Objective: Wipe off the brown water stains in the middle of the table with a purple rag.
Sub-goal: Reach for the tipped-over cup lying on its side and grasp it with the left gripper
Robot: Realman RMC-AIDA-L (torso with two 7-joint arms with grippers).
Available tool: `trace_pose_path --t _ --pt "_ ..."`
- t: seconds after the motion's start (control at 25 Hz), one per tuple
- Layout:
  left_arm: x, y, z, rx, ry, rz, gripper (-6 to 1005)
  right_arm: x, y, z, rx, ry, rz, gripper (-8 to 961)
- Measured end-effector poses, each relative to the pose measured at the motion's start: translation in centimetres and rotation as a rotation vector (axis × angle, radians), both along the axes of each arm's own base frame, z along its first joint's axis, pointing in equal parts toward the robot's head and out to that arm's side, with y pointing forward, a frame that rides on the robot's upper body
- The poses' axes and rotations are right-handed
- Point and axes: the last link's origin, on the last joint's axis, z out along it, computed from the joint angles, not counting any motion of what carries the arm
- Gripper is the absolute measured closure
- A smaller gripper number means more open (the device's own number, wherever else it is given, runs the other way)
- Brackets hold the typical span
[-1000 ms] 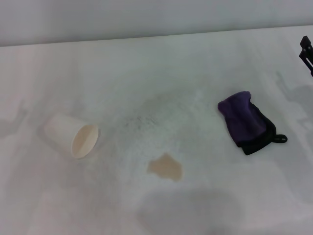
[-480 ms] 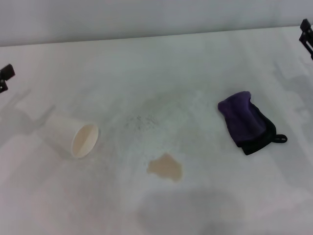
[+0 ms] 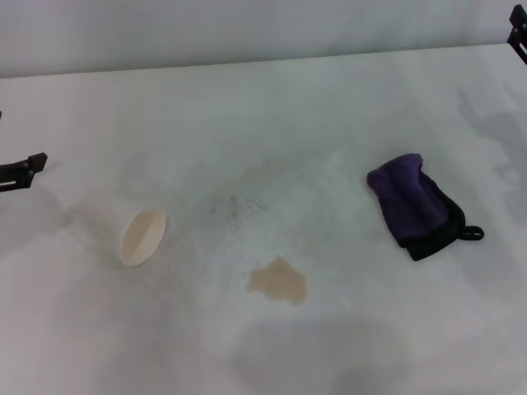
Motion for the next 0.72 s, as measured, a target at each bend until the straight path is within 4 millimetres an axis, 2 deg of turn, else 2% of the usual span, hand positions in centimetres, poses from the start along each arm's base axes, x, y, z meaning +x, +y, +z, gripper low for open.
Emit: trace_pose_path --t 0.08,0.12,0.24,0.48,0.72 --pt "0.3 0.0 0.0 -0.002 0.035 -0.014 131 -0.1 0.1 -0.2 0.000 0.011 -0.003 131" --pt "1.4 0.1 0.3 0.001 0.129 -0.084 131 -0.1 0.0 -0.3 0.001 0.019 -0.003 131" --pt "2.0 0.4 0.6 -0.020 0.218 -0.181 131 -0.2 -0.1 -0.9 -0.004 0.037 -0.007 131" --pt "1.1 0.7 -0.2 -0.086 0.410 -0.342 131 0.1 -0.4 -1.6 -0.015 0.065 -0.040 131" --pt "-0.1 0.3 -2.8 -0.248 0.543 -0.461 130 0.7 -0.9 -1.9 0.011 0.123 -0.083 132"
